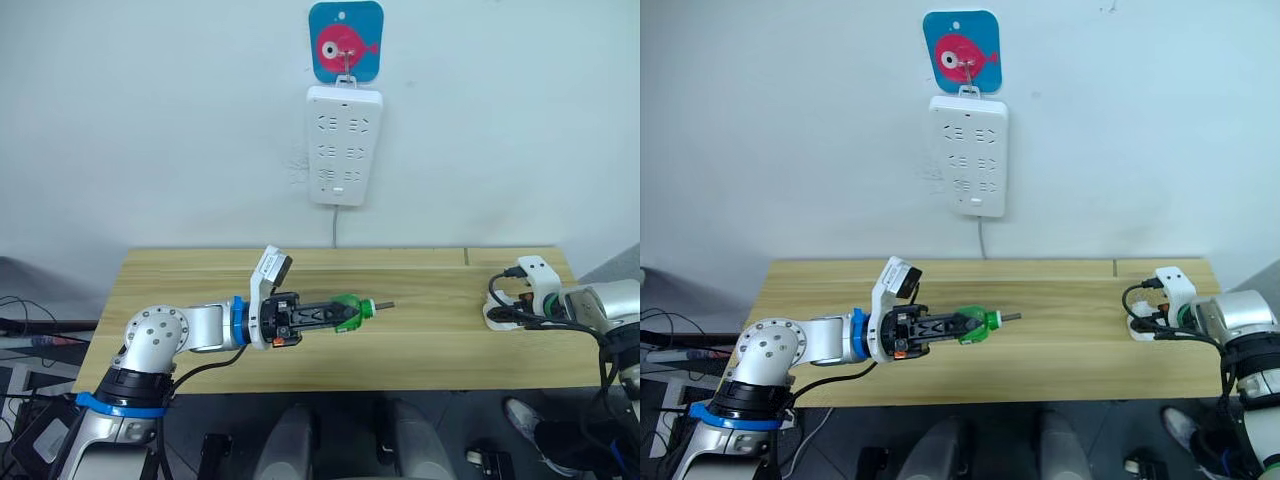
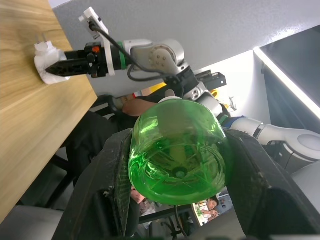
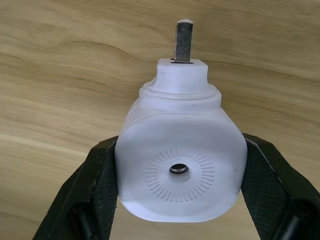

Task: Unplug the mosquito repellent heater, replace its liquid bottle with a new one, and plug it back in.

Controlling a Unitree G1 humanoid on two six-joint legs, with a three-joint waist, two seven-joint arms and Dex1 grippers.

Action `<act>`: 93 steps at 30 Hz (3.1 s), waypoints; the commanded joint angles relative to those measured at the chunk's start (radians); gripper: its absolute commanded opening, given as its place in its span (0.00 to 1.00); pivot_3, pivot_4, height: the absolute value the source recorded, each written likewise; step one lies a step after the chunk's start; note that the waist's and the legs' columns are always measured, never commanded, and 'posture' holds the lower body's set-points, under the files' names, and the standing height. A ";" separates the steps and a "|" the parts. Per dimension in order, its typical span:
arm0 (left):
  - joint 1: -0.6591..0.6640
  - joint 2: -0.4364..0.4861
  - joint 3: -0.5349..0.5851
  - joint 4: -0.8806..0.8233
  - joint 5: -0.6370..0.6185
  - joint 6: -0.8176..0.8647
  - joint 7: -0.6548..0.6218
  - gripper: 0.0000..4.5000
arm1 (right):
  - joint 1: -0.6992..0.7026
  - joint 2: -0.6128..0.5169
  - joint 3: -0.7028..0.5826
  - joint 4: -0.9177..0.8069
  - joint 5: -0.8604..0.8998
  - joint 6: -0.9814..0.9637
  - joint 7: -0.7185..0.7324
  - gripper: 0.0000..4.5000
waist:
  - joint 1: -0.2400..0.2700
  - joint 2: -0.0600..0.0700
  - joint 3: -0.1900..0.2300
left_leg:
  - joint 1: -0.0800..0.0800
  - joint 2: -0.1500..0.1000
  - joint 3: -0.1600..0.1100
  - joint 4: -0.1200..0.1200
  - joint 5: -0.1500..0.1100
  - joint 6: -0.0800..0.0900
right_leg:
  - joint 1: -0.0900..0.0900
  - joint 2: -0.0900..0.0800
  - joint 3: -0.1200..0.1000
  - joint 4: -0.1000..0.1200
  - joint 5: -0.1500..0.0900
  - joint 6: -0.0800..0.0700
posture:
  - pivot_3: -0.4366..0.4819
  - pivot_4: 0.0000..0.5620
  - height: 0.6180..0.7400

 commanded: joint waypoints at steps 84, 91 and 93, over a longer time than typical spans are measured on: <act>-0.180 -0.184 -0.327 -0.009 1.212 -0.937 -0.272 1.00 | 0.293 0.332 0.020 -0.276 -0.098 -0.912 -0.585 0.19 | -0.012 0.002 -0.010 | 0.001 0.003 0.007 -0.001 0.000 0.000 | 0.000 0.007 -0.001 -0.005 0.002 -0.001 | 0.49 0.31 1.00; -0.216 -0.216 -0.300 0.061 1.233 -0.988 -0.269 1.00 | 0.208 0.428 -0.073 -0.007 -0.190 -1.026 -0.537 0.19 | -0.011 0.003 -0.011 | 0.001 0.002 0.006 0.000 0.000 0.000 | 0.001 0.006 0.000 -0.005 0.002 -0.001 | 0.49 0.32 1.00; -0.216 -0.215 -0.297 0.065 1.236 -0.990 -0.273 1.00 | 0.203 0.443 -0.087 0.024 -0.211 -1.051 -0.519 0.19 | -0.011 0.003 -0.011 | 0.001 0.002 0.006 -0.001 0.000 0.000 | 0.001 0.006 0.000 -0.005 0.002 -0.001 | 0.49 0.32 1.00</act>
